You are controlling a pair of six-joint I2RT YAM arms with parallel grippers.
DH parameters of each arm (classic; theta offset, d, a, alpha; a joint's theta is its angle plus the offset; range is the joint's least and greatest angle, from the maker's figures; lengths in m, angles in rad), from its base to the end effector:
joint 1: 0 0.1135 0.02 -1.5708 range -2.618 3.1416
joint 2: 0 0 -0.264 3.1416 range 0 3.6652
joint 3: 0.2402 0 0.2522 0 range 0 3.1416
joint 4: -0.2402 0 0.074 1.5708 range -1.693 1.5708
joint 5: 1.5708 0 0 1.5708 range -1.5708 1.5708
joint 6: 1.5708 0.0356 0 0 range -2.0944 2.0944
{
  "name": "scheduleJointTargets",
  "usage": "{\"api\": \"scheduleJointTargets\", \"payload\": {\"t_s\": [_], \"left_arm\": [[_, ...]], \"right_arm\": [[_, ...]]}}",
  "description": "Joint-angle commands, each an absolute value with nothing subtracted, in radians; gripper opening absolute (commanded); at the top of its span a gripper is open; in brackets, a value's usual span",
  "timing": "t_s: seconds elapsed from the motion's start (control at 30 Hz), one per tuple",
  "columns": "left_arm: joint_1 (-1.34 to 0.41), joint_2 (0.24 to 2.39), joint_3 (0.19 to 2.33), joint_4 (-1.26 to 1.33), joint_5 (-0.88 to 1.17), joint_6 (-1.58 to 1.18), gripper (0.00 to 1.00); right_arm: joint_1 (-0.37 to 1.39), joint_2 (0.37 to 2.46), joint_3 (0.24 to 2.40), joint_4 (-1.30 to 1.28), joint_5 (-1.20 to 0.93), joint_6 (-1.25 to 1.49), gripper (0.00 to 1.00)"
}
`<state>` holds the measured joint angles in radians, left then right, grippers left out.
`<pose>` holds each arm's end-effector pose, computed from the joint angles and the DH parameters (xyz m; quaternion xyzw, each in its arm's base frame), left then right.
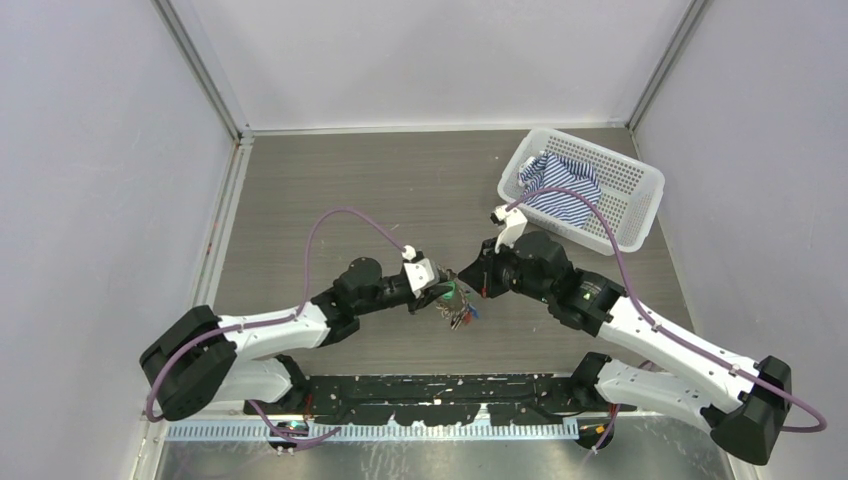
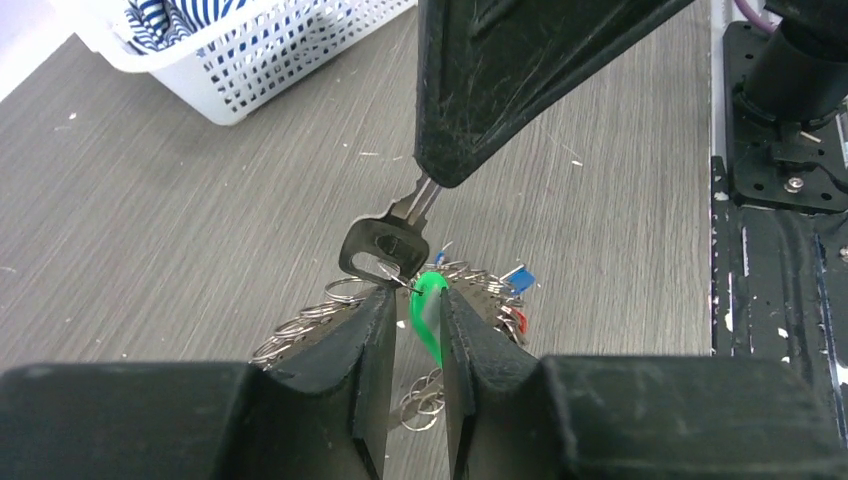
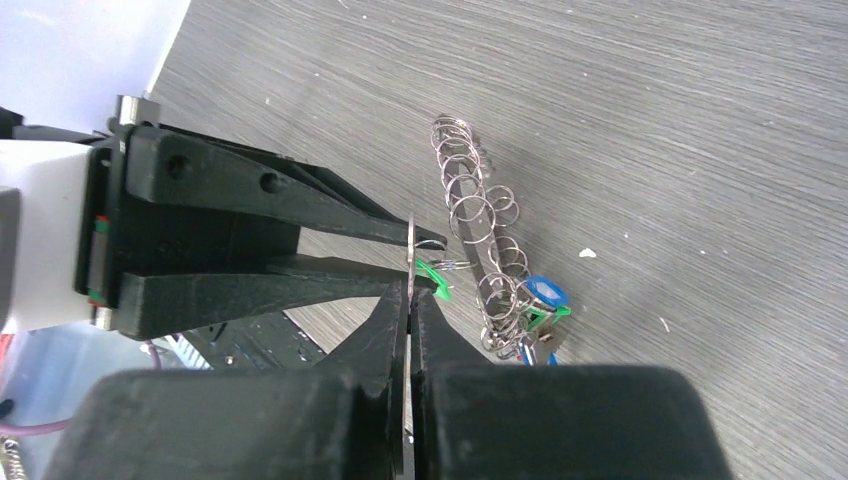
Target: Remove the keys from the keyring
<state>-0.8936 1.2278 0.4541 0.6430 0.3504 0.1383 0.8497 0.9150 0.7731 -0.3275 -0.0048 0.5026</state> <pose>0.1502 -0.2063 0.2199 0.4652 0.5872 -0.3612 0.5553 0.1370 0.1561 0.2979 -0.1484 0.8391 0.3291 0.4069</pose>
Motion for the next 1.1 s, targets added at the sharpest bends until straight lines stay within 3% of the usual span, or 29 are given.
{"api": "scheduleJointTargets", "payload": {"t_s": [0.0,0.37,0.67,0.8,1.07], "left_arm": [[-0.911,1.191,0.43,0.664,0.269,0.135,0.23],[-0.926,1.157,0.393,0.684,0.27,0.098,0.16],[-0.933,1.113,0.386,0.669,0.359,0.049,0.28],[-0.935,1.101,0.403,0.632,0.393,0.025,0.22],[-0.956,1.09,0.452,0.489,0.413,0.006,0.22]], "right_arm": [[0.851,0.87,0.758,-0.184,-0.046,0.555,0.01],[0.851,0.836,0.7,-0.139,-0.06,0.619,0.01],[0.851,0.85,0.691,-0.153,-0.06,0.618,0.01],[0.85,0.836,0.667,-0.135,-0.044,0.618,0.01],[0.851,0.8,0.572,-0.048,-0.003,0.639,0.01]]}}
